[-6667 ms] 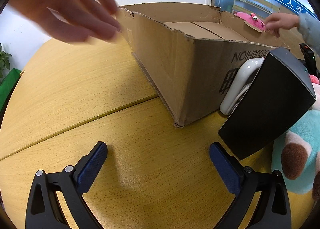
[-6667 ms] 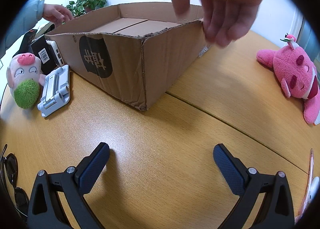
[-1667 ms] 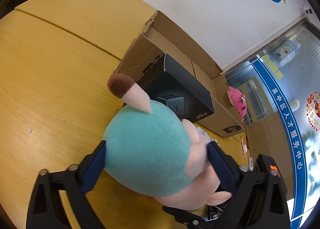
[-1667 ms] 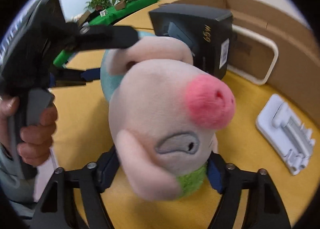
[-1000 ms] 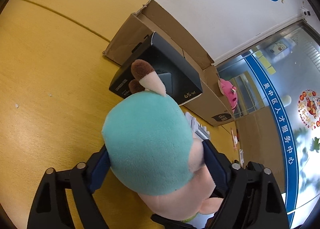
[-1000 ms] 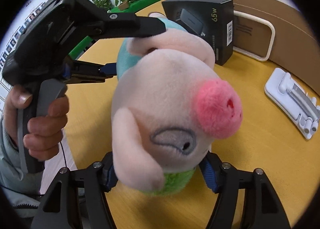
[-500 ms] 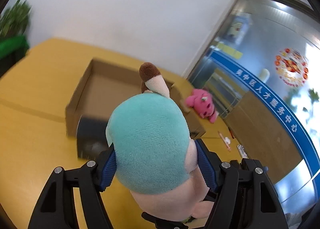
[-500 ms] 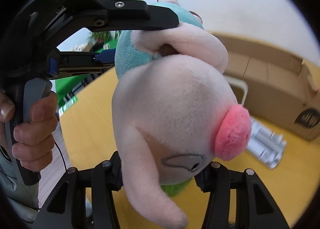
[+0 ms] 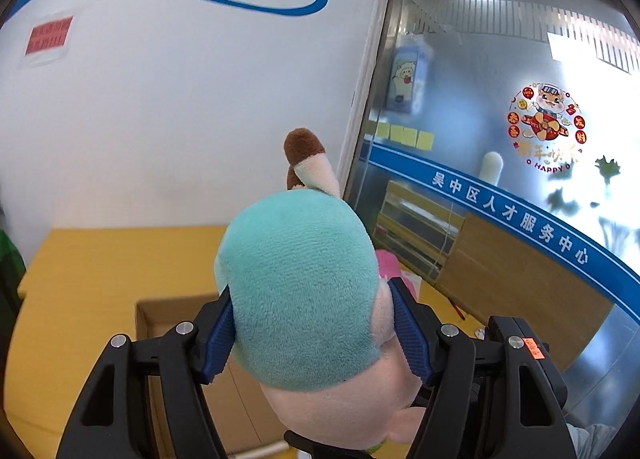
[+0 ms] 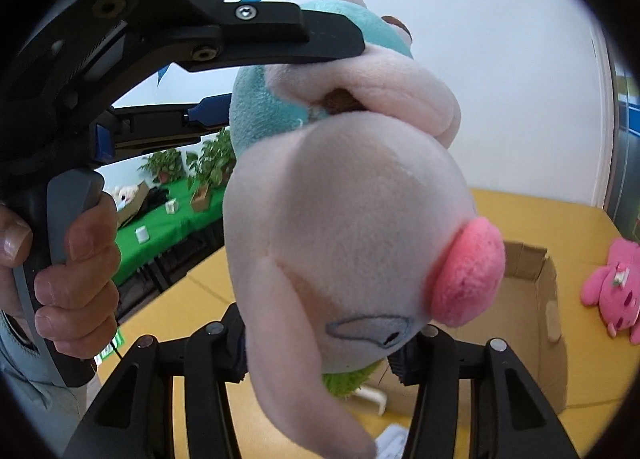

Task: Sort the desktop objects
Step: 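Carry the pig plush with the right gripper over the cardboard box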

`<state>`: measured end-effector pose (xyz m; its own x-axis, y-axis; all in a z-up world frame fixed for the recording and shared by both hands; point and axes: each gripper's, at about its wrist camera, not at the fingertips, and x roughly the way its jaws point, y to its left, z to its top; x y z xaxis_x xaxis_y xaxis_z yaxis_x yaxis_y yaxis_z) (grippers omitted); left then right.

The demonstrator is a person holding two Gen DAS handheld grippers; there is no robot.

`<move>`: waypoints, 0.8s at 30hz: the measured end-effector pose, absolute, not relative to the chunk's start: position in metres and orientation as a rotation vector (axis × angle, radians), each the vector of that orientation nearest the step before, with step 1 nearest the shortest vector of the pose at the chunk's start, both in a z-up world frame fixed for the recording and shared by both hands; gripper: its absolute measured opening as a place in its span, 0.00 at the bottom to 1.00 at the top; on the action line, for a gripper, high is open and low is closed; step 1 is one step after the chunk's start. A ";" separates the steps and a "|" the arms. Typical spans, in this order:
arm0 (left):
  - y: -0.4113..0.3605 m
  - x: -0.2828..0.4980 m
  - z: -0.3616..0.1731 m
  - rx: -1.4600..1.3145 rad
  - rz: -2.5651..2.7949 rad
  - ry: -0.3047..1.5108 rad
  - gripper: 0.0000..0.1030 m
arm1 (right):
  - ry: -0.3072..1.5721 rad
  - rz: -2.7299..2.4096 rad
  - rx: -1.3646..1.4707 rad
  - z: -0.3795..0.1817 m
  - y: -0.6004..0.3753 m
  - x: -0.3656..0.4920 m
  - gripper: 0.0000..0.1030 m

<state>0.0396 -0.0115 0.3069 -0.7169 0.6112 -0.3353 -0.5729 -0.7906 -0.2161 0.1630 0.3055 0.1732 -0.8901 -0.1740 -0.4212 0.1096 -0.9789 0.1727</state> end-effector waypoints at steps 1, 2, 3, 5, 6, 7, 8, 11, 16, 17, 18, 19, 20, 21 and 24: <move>-0.011 0.033 0.317 -0.499 2.444 -0.110 0.72 | -0.213 -2.913 0.645 0.180 0.304 0.145 0.48; -0.009 0.025 0.328 -0.484 2.454 -0.098 0.72 | -0.204 -2.917 0.626 0.187 0.305 0.132 0.48; -0.010 0.016 0.337 -0.477 2.456 -0.091 0.72 | -0.213 -2.916 0.616 0.186 0.296 0.109 0.48; -0.010 -0.008 0.354 -0.492 2.453 -0.083 0.71 | -0.225 -2.921 0.615 0.200 0.303 0.094 0.47; -0.011 -0.021 0.361 -0.511 2.457 -0.087 0.71 | -0.235 -2.918 0.620 0.206 0.306 0.085 0.47; -0.008 -0.028 0.367 -0.514 2.460 -0.073 0.71 | -0.243 -2.918 0.620 0.213 0.309 0.076 0.47; -0.006 -0.037 0.374 -0.517 2.465 -0.056 0.71 | -0.251 -2.919 0.619 0.217 0.311 0.070 0.47; -0.004 -0.056 0.387 -0.521 2.479 -0.025 0.71 | -0.275 -2.914 0.612 0.228 0.318 0.049 0.47; -0.012 -0.086 0.396 -0.536 2.485 -0.022 0.71 | -0.273 -2.910 0.627 0.234 0.335 0.004 0.47; -0.014 -0.094 0.395 -0.547 2.489 -0.026 0.71 | -0.274 -2.909 0.636 0.234 0.336 -0.003 0.47; -0.017 -0.101 0.394 -0.558 2.495 -0.034 0.71 | -0.278 -2.905 0.650 0.233 0.336 -0.011 0.47; -0.020 -0.109 0.392 -0.564 2.496 -0.037 0.71 | -0.279 -2.904 0.657 0.232 0.329 -0.008 0.47; -0.020 -0.115 0.390 -0.570 2.496 -0.040 0.71 | -0.280 -2.902 0.668 0.231 0.329 -0.015 0.47; -0.022 -0.123 0.387 -0.581 2.498 -0.044 0.71 | -0.285 -2.896 0.682 0.228 0.330 -0.023 0.47; -0.029 -0.148 0.374 -0.625 2.498 -0.049 0.71 | -0.315 -2.885 0.718 0.222 0.293 0.003 0.47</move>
<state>-0.1483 -0.0287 0.3739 -0.7355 0.5286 -0.4237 -0.5115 -0.8434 -0.1644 0.0030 0.2933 0.2222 -0.8739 -0.1962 -0.4448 0.0956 -0.9664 0.2385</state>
